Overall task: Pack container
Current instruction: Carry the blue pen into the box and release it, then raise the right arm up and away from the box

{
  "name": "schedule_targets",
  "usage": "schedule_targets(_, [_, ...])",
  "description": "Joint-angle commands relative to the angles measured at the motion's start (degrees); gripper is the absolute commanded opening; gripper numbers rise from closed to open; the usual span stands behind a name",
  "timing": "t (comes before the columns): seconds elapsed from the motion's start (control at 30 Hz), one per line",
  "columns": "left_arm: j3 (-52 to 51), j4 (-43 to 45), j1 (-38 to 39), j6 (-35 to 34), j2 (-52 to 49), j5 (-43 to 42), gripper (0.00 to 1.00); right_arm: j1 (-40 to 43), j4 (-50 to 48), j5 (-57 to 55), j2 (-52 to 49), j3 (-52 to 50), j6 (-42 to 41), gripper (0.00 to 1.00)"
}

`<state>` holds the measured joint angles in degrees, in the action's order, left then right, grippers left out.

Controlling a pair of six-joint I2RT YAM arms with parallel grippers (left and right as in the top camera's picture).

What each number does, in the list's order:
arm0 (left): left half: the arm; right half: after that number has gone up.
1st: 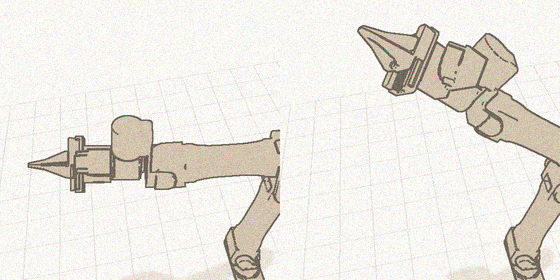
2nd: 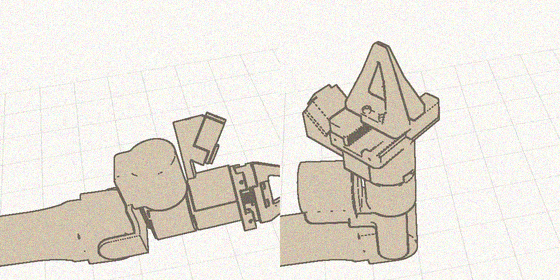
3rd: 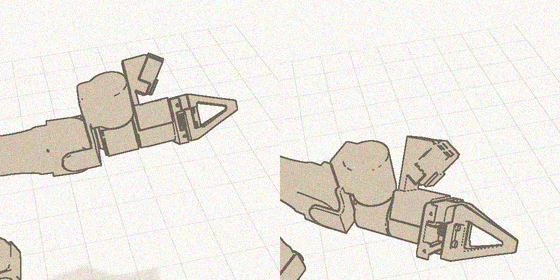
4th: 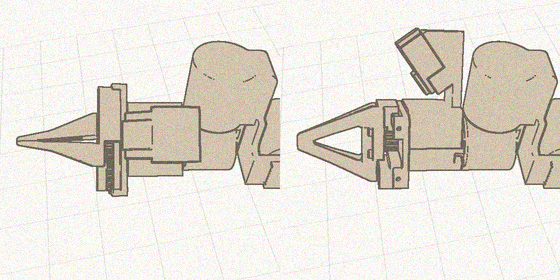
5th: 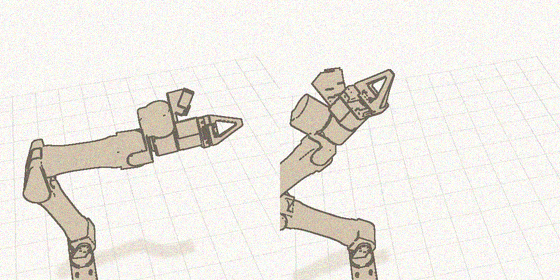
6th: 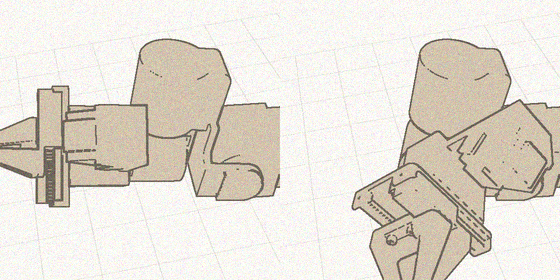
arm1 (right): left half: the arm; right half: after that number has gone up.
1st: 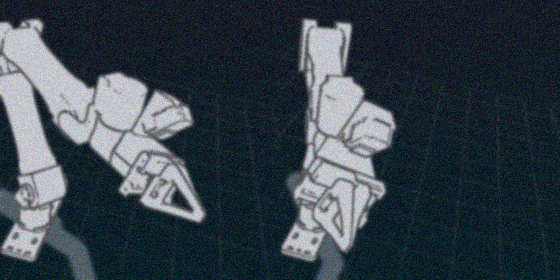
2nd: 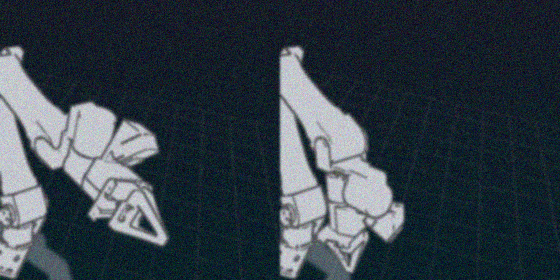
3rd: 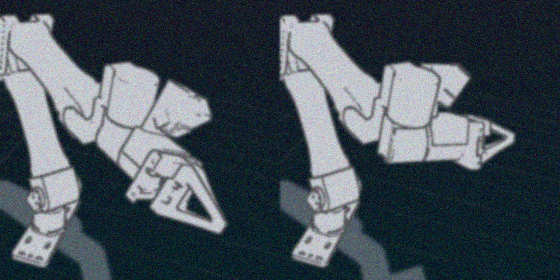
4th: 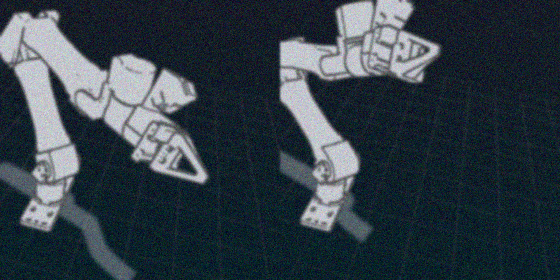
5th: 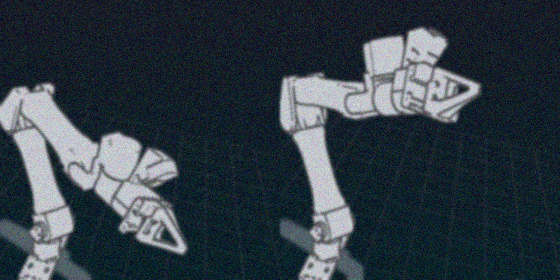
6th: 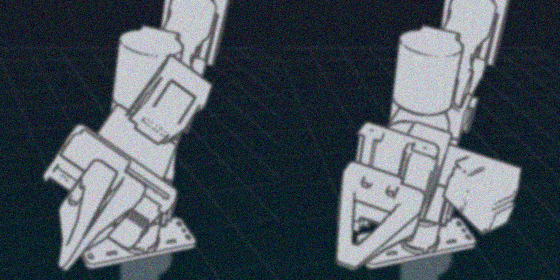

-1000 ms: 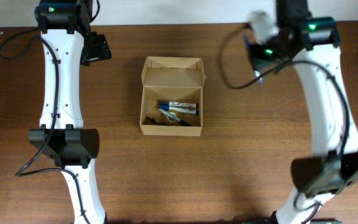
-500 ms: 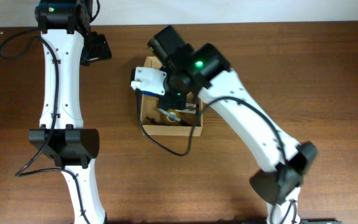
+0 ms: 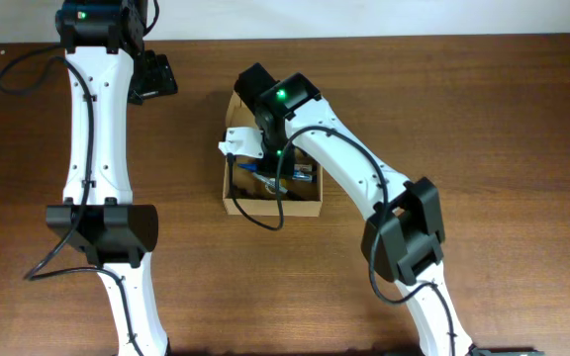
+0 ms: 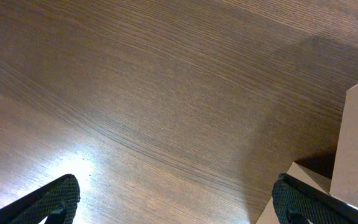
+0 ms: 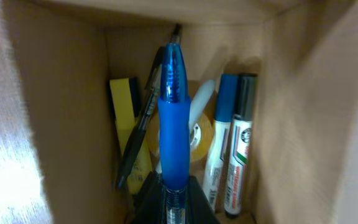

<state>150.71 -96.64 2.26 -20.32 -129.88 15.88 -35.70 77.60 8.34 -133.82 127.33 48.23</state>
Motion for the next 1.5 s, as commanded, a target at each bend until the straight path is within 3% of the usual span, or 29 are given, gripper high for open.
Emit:
schedule_targets(0.0, [1.01, -0.04, -0.28, 0.7, -0.09, 0.0, 1.0, 1.05, 0.2, 2.67, -1.31, -0.48, 0.11, 0.04])
schedule_targets(0.1, [1.01, -0.02, -0.28, 0.7, -0.09, 0.0, 1.0, 1.6, 0.13, 2.8, -1.57, -0.52, -2.29, 0.05])
schedule_targets(0.2, [1.01, -0.04, -0.31, 0.7, -0.09, 0.0, 1.0, 1.77, 0.61, 2.82, -1.57, -0.52, -5.88, 0.25])
schedule_targets(0.23, [1.01, -0.04, -0.31, 0.7, -0.09, 0.0, 1.0, 1.77, 1.14, 2.84, -1.57, -0.52, -5.92, 0.28])
schedule_targets(0.47, [1.01, -0.02, -0.28, 0.7, -0.09, 0.0, 1.0, 1.66, 1.05, 2.84, -1.57, -0.52, -5.95, 0.23])
schedule_targets(0.63, [1.01, -0.04, -0.28, 0.7, -0.09, 0.0, 1.0, 1.7, 1.57, 1.73, 0.74, 1.22, -11.39, 0.23])
schedule_targets(0.73, [1.01, 1.53, -0.28, 0.68, -0.09, -0.02, 1.0, 1.73, 2.49, 0.55, 4.07, 5.42, -14.6, 0.3])
schedule_targets(1.0, [1.01, 8.41, -0.28, 0.68, -0.09, -3.82, 1.0, 7.3, 3.02, -4.46, 13.62, 21.75, -38.69, 0.34])
schedule_targets(1.03, [1.01, 8.79, -0.28, 0.7, -0.09, -4.11, 0.89, 10.43, 3.02, -4.26, 14.93, 23.85, -42.91, 0.33])
schedule_targets(1.07, [1.01, 8.79, -0.28, 0.7, -0.09, -4.11, 0.68, 12.83, 3.02, -4.07, 15.54, 24.72, -45.68, 0.32])
schedule_targets(1.1, [1.01, 8.72, -0.31, 0.7, -0.09, -4.13, 0.56, 15.1, 3.08, -3.8, 15.89, 25.05, -47.91, 0.28])
schedule_targets(1.17, [1.01, 9.01, -0.33, 0.76, -0.09, -5.27, 0.4, 20.46, 3.91, -1.18, 16.09, 25.03, -51.63, 0.22])
schedule_targets(1.33, [1.01, 11.41, -2.14, 12.17, -0.94, -26.62, 0.35, 33.05, 7.5, 13.25, 13.42, 22.4, -53.66, 0.07])
schedule_targets(1.47, [0.98, 11.37, -4.72, 12.94, -3.1, -33.86, 0.36, 38.91, 7.48, 20.26, 10.45, 18.93, -54.4, 0.04])
